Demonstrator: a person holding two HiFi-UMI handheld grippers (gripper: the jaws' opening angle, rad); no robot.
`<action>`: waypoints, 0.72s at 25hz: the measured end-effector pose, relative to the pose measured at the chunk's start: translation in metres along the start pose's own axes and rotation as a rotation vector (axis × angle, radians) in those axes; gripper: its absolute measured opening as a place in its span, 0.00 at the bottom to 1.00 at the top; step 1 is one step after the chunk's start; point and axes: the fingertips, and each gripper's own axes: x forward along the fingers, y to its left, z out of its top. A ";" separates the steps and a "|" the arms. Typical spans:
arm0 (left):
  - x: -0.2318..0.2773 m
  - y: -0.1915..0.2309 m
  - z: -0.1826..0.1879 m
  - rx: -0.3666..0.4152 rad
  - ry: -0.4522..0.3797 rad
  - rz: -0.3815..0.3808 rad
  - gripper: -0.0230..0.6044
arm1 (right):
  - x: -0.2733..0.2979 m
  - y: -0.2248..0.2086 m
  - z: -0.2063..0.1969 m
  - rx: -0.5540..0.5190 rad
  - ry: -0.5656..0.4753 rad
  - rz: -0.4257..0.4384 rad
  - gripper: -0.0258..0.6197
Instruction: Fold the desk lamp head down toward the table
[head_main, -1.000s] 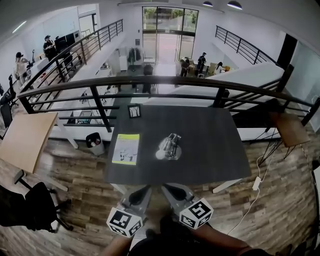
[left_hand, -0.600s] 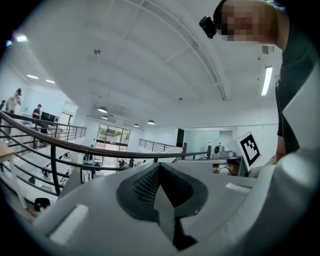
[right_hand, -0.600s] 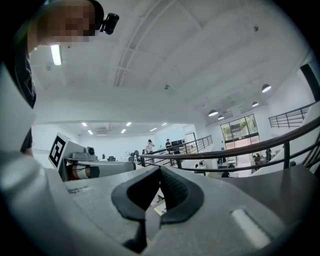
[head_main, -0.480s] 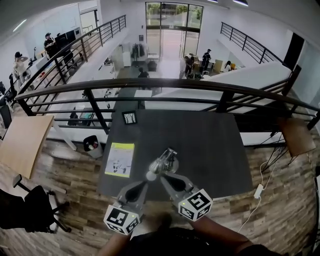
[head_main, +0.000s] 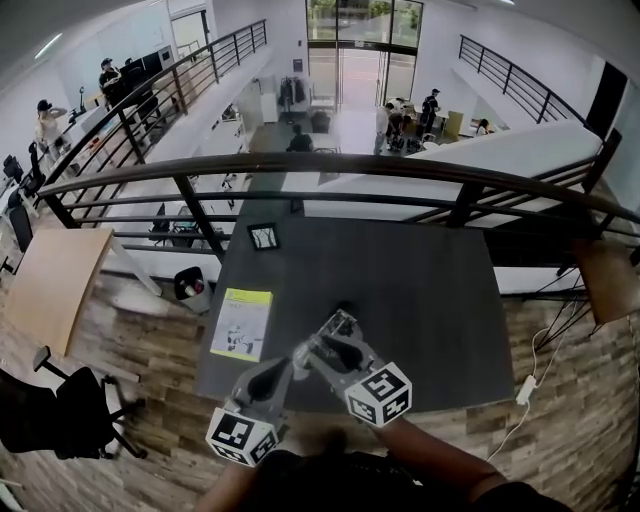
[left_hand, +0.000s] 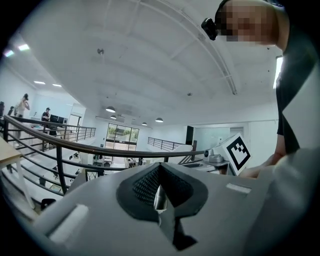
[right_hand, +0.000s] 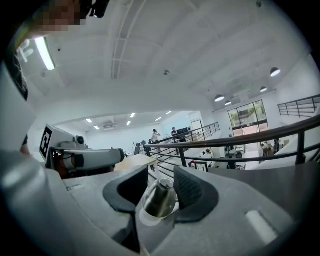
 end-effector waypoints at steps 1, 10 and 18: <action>0.003 0.002 0.000 0.001 0.000 0.003 0.04 | 0.003 -0.002 -0.003 0.006 0.009 0.006 0.29; 0.019 0.015 -0.009 0.004 0.015 0.019 0.04 | 0.017 -0.002 -0.020 0.020 0.068 0.049 0.31; 0.015 0.020 -0.012 -0.017 0.015 0.038 0.04 | 0.022 0.002 -0.028 -0.001 0.115 0.064 0.32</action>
